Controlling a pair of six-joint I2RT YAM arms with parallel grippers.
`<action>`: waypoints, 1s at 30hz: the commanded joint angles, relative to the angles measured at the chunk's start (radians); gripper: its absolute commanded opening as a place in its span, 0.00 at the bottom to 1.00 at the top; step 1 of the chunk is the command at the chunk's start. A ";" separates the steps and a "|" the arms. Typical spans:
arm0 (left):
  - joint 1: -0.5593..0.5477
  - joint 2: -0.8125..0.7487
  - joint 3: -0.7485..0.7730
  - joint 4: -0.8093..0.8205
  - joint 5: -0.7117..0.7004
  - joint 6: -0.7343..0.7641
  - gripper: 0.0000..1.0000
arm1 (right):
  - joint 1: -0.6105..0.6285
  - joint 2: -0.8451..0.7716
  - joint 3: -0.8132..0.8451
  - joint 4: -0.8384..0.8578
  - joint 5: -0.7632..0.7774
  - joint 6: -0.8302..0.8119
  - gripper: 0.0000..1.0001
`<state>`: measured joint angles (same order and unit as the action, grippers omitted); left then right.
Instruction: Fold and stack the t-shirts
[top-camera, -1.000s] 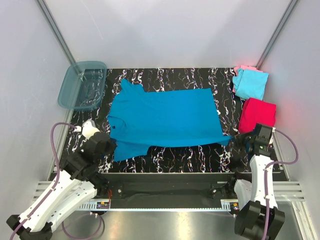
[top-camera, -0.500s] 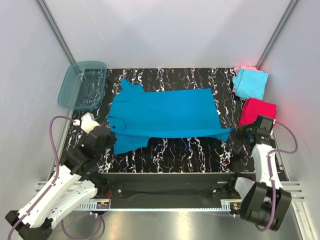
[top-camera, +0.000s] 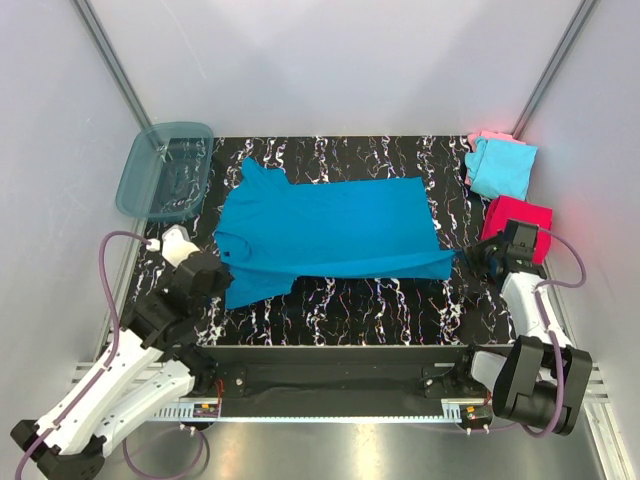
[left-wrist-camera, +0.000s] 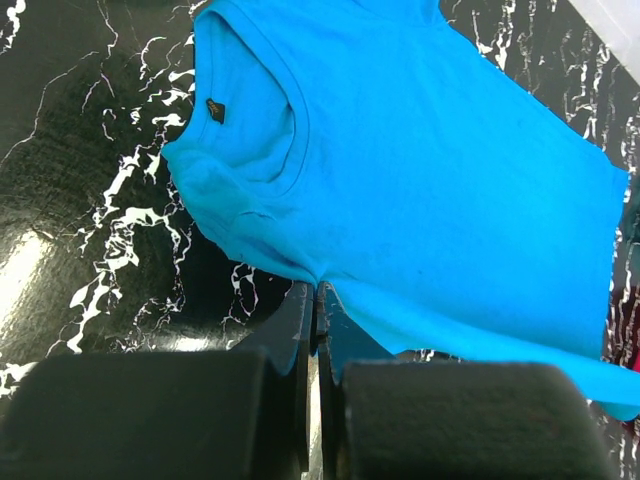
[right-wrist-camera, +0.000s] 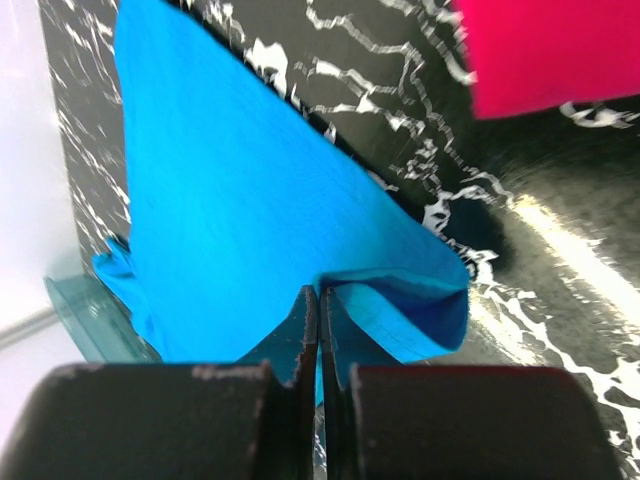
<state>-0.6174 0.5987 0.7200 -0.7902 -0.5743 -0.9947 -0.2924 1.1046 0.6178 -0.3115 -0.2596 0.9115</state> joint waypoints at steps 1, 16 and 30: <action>-0.001 0.015 0.022 0.063 -0.052 -0.001 0.00 | 0.054 0.009 0.036 0.057 0.032 -0.007 0.00; 0.005 0.062 -0.016 0.098 -0.118 -0.036 0.00 | 0.150 0.043 0.028 0.072 0.161 0.030 0.00; 0.045 0.047 -0.065 0.100 -0.111 -0.050 0.00 | 0.147 0.084 0.072 0.094 0.142 0.018 0.00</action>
<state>-0.5823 0.6556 0.6609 -0.7357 -0.6434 -1.0298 -0.1448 1.1614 0.6315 -0.2729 -0.0994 0.9390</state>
